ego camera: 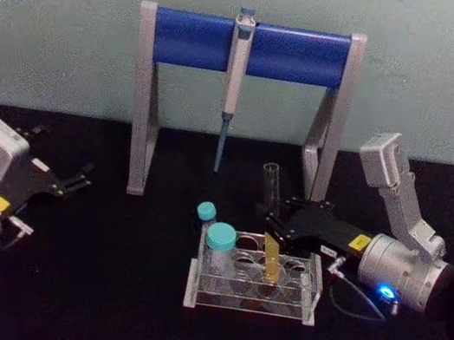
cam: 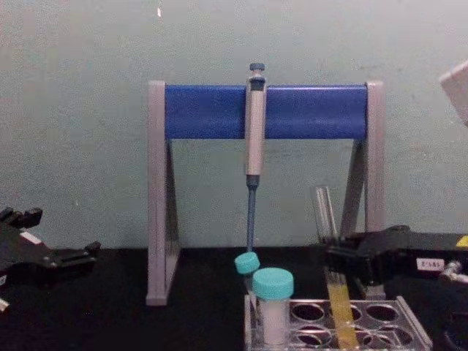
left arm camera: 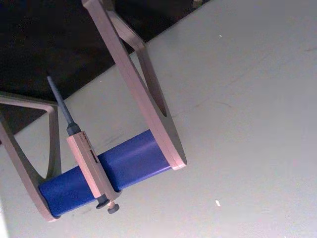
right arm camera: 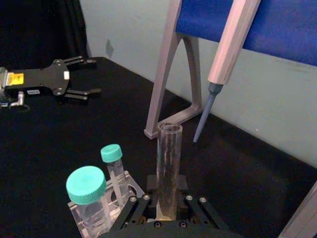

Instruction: Pick up the test tube from the test tube rack, shake it, then place it back into the test tube rack.

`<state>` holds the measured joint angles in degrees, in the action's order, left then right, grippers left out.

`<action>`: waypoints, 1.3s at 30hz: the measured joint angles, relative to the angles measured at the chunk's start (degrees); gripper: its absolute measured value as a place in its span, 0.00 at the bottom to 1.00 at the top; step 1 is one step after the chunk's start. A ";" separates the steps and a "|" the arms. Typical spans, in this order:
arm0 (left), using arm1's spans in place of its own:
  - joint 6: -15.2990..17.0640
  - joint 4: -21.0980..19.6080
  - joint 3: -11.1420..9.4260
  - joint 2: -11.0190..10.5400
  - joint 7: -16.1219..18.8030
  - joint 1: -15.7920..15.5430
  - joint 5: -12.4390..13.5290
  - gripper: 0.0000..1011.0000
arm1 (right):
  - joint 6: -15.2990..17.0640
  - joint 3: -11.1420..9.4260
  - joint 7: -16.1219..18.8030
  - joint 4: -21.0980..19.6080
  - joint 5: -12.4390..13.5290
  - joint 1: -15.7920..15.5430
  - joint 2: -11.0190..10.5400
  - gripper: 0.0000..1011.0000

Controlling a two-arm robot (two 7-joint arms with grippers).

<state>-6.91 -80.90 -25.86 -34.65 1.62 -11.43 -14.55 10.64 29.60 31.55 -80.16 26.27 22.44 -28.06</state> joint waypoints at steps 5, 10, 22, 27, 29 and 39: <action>0.00 0.00 0.00 0.00 0.00 0.00 0.00 1.00 | -1.67 -0.25 0.31 -0.13 0.15 -0.42 -0.15 0.22; 0.00 0.00 0.00 0.00 0.00 0.00 0.00 1.00 | -3.87 -0.97 0.51 -0.52 0.76 -1.47 -0.29 0.22; 0.00 0.00 0.00 0.00 0.00 0.00 0.00 1.00 | -9.11 -2.98 0.62 -2.15 2.05 -4.59 -0.47 0.22; 0.00 0.00 0.00 0.00 0.00 0.00 0.00 1.00 | -10.53 -3.89 0.41 -3.52 2.36 -5.78 -0.68 0.22; 0.00 0.00 0.00 0.00 0.00 0.00 0.00 1.00 | -10.91 -4.17 0.36 -3.96 2.44 -6.03 -0.71 0.22; 0.00 0.00 0.00 0.00 0.00 0.00 0.00 1.00 | -12.26 -5.78 -0.42 -7.56 2.44 -6.68 -1.23 0.22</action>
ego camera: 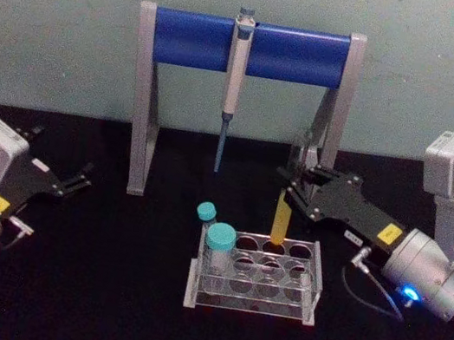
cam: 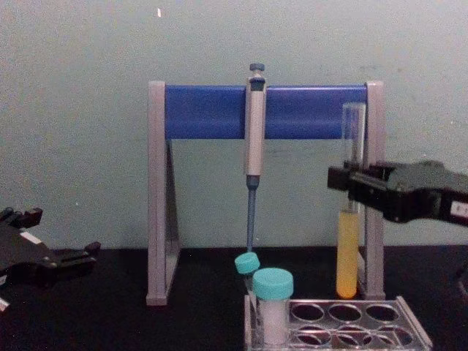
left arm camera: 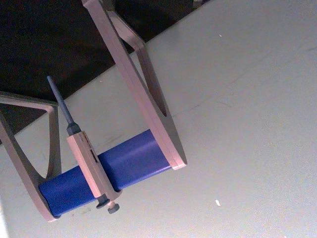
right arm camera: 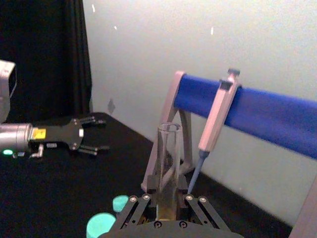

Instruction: Pick up the test tube from the test tube rack, shake it, then place it back into the test tube rack.

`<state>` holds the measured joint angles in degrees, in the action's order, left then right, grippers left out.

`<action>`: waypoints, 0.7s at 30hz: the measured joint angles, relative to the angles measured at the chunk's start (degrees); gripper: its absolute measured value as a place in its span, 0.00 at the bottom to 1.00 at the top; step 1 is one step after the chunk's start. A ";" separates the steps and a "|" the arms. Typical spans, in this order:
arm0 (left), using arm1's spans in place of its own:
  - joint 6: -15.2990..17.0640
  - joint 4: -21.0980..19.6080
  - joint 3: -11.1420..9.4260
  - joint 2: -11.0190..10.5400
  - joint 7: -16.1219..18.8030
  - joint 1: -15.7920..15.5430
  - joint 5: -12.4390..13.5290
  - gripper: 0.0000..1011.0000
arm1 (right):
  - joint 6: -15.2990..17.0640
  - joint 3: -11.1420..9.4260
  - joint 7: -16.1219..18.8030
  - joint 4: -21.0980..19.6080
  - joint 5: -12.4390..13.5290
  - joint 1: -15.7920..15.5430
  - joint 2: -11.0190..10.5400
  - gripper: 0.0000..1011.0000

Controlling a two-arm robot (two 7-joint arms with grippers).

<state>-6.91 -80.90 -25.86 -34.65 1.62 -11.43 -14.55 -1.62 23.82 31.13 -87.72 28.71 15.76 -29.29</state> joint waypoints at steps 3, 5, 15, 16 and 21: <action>0.00 0.00 0.00 0.00 0.00 0.00 0.00 1.00 | -0.37 -0.45 0.00 -0.65 0.04 0.07 -0.03 0.22; 0.00 0.00 0.00 0.00 0.00 0.00 0.00 1.00 | -0.52 -0.57 0.01 -0.79 0.05 0.21 0.02 0.22; 0.00 0.00 0.00 0.00 0.00 0.00 0.00 1.00 | -0.61 -0.65 0.10 -0.19 -0.02 1.27 0.61 0.22; 0.00 0.00 0.00 0.00 0.00 0.00 0.00 1.00 | -0.60 -0.64 0.09 -0.11 -0.05 1.33 0.66 0.22; 0.00 0.00 0.00 0.00 0.00 0.00 0.00 1.00 | -0.58 -0.84 -0.31 0.03 -0.34 1.35 0.66 0.22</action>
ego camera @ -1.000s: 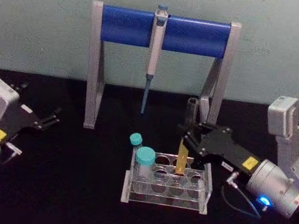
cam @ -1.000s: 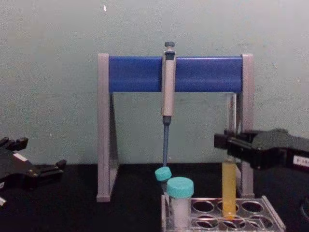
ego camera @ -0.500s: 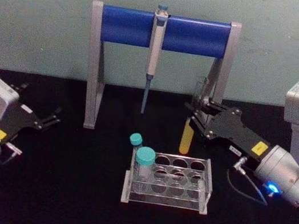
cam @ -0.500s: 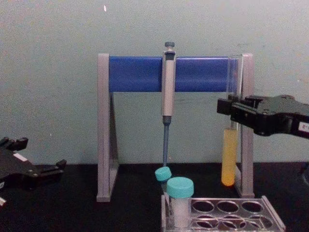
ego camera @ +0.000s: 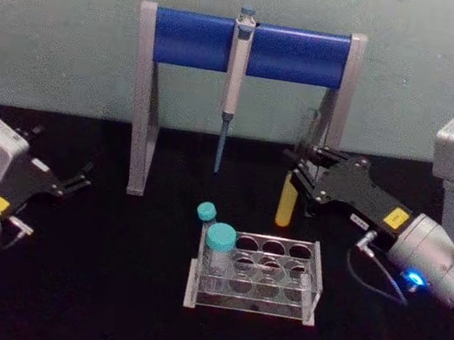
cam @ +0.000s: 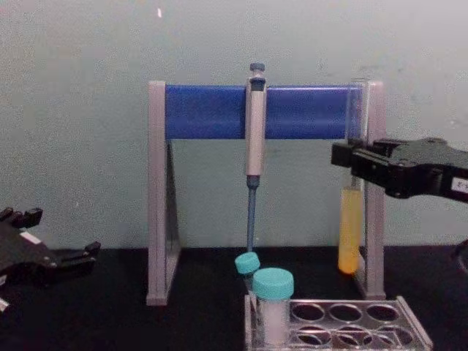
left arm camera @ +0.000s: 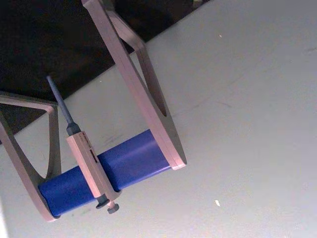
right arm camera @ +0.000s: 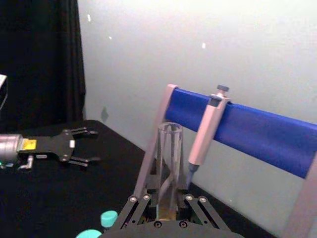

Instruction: Pick up the test tube from the test tube rack, shake it, then place it back into the test tube rack.

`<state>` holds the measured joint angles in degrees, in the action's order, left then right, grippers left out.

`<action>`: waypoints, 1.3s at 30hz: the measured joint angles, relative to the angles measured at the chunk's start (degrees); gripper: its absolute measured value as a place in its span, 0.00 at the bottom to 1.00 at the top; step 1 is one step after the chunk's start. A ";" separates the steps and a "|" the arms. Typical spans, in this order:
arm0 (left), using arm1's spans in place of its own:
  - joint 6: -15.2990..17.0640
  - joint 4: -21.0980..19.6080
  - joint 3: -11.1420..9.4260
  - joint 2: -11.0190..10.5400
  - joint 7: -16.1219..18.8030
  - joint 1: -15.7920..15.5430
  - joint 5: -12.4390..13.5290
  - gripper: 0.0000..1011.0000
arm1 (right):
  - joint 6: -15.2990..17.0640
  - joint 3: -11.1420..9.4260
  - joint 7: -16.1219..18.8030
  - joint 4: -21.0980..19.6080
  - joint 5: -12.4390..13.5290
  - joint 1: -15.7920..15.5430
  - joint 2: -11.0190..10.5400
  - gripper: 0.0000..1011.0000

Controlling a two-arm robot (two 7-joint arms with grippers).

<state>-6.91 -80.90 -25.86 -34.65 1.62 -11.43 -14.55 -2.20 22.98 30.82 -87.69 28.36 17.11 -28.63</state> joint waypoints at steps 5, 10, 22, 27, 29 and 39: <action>0.00 0.00 0.00 0.00 0.00 0.00 0.00 1.00 | 0.16 -0.98 -1.10 -1.29 -0.33 -1.21 -0.83 0.22; 0.00 0.00 0.00 0.00 0.00 0.00 0.00 1.00 | 0.88 -2.33 -2.12 -3.62 -0.40 -3.58 -2.21 0.22; 0.00 0.00 0.00 0.00 0.00 0.00 0.00 1.00 | 2.40 -3.07 -1.75 -8.57 0.94 -8.18 -4.01 0.22; 0.00 0.00 0.00 0.00 0.00 0.00 0.00 1.00 | 2.51 -1.67 -0.07 -7.97 1.91 -7.31 -3.20 0.22; 0.00 0.00 0.00 0.00 0.00 0.00 0.00 1.00 | 2.33 -1.07 0.61 -7.10 2.27 -6.37 -2.63 0.22; 0.00 0.00 0.00 0.00 0.00 0.00 0.00 1.00 | 0.45 1.46 2.63 -0.80 2.59 -0.91 0.21 0.22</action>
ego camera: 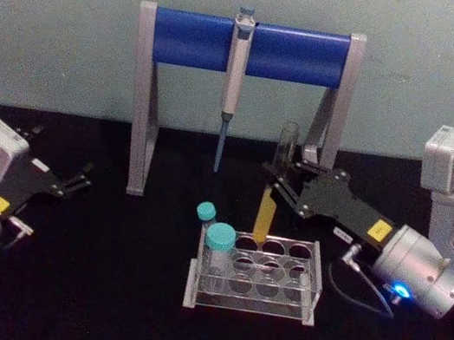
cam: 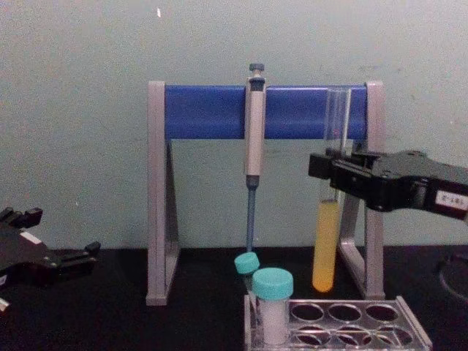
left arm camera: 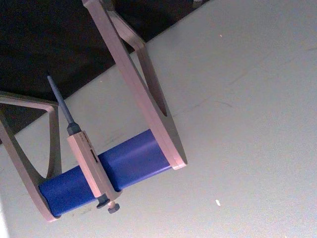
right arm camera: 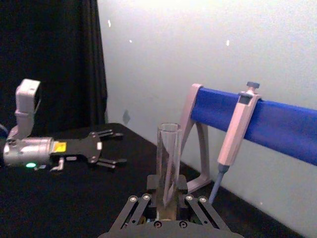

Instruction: Pick up the test tube from the test tube rack, shake it, then place it back into the test tube rack.

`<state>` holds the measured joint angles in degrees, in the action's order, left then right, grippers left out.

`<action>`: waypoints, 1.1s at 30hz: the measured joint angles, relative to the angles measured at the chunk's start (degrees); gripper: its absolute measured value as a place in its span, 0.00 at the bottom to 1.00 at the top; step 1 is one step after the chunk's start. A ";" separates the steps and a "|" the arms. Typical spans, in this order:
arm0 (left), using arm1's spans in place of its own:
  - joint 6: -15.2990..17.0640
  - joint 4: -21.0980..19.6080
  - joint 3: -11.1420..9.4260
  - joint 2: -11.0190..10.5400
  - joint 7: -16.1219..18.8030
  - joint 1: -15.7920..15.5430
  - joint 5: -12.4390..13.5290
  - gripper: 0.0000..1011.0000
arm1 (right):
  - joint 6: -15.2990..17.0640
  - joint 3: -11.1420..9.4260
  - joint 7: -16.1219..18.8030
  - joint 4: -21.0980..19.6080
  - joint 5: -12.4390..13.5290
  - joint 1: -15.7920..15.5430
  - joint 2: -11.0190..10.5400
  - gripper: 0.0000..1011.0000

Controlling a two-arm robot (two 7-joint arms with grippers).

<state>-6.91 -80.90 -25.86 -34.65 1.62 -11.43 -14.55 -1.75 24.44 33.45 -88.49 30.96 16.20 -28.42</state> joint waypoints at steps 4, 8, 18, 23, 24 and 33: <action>0.00 0.00 0.00 0.00 0.00 0.00 0.00 1.00 | -0.75 0.28 -0.13 2.04 -0.34 1.54 0.86 0.22; 0.00 0.00 0.00 0.00 0.00 0.00 0.00 1.00 | -1.38 0.25 -0.72 3.46 -0.92 2.46 1.32 0.22; 0.00 0.00 0.00 0.00 0.00 0.00 0.00 1.00 | -1.74 -1.10 -2.30 3.46 -1.54 1.94 0.97 0.22; 0.00 0.01 0.00 0.00 0.00 0.00 0.00 1.00 | -1.62 -1.88 -3.04 2.20 -1.74 0.89 0.48 0.22; 0.00 0.01 0.00 0.00 0.00 0.00 0.00 1.00 | -1.54 -2.13 -3.25 1.82 -1.78 0.57 0.32 0.22; 0.00 0.00 -0.01 0.00 0.00 0.00 0.00 1.00 | -0.89 -3.60 -4.59 -0.97 -1.89 -2.02 -0.89 0.22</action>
<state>-6.91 -80.90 -25.87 -34.65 1.62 -11.43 -14.55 -2.64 20.84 28.86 -89.46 29.06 14.18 -29.31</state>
